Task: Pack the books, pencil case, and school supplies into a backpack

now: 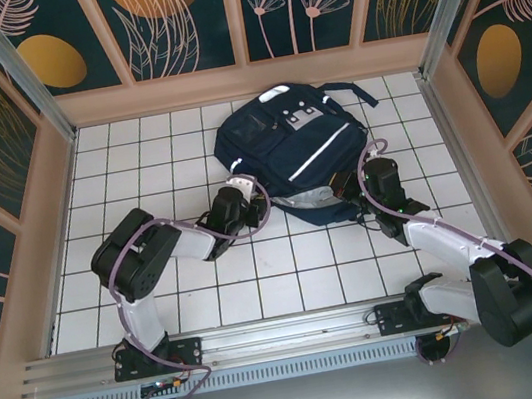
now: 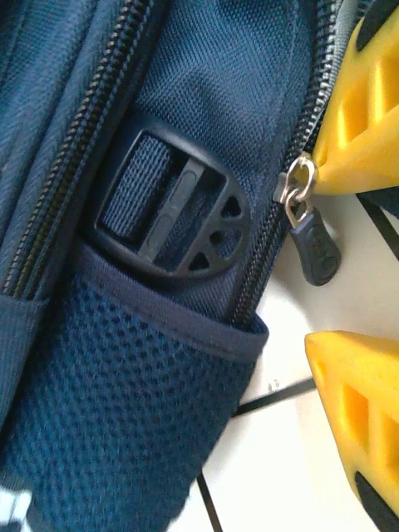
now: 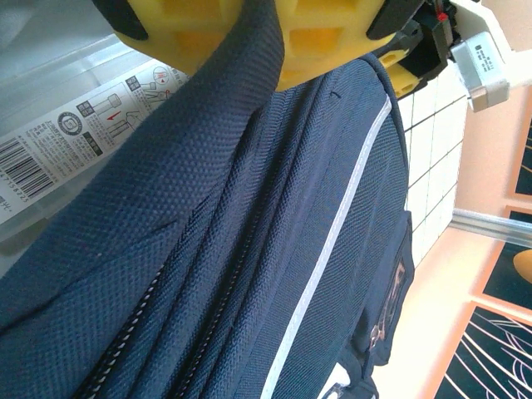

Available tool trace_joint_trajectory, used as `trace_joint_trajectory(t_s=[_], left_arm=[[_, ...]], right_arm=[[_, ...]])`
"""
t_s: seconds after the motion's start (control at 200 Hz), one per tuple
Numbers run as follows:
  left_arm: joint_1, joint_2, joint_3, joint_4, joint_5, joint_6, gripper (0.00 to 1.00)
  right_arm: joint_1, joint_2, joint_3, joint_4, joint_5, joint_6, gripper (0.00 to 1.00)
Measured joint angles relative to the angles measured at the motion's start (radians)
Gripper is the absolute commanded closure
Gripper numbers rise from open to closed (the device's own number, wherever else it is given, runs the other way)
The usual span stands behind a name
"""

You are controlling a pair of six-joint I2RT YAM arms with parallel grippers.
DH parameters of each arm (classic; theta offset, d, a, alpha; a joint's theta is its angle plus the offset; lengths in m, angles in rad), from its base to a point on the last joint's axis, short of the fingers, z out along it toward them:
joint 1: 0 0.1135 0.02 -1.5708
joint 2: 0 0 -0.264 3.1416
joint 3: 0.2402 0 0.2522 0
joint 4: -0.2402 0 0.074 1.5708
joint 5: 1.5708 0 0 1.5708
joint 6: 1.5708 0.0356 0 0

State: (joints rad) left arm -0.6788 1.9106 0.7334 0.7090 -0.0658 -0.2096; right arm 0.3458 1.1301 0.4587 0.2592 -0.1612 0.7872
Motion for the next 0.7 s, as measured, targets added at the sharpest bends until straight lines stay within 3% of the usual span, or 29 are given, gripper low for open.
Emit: trace_joint_trajectory(t_s=[0.135,0.35,0.701], left_arm=[[0.0,0.018,0.004,0.003,0.03,0.009,0.84],[-0.003,-0.029,-0.014,-0.016,0.038,0.032,1.0],[-0.067,-0.169,-0.033,-0.074,0.035,0.041,1.0]], right_arm=[[0.0,0.0,0.0,0.005,-0.005,0.002,0.92],[0.0,0.002,0.0,0.006,-0.005,0.003,0.91],[0.003,0.034,0.0,0.03,-0.013,0.004,0.9]])
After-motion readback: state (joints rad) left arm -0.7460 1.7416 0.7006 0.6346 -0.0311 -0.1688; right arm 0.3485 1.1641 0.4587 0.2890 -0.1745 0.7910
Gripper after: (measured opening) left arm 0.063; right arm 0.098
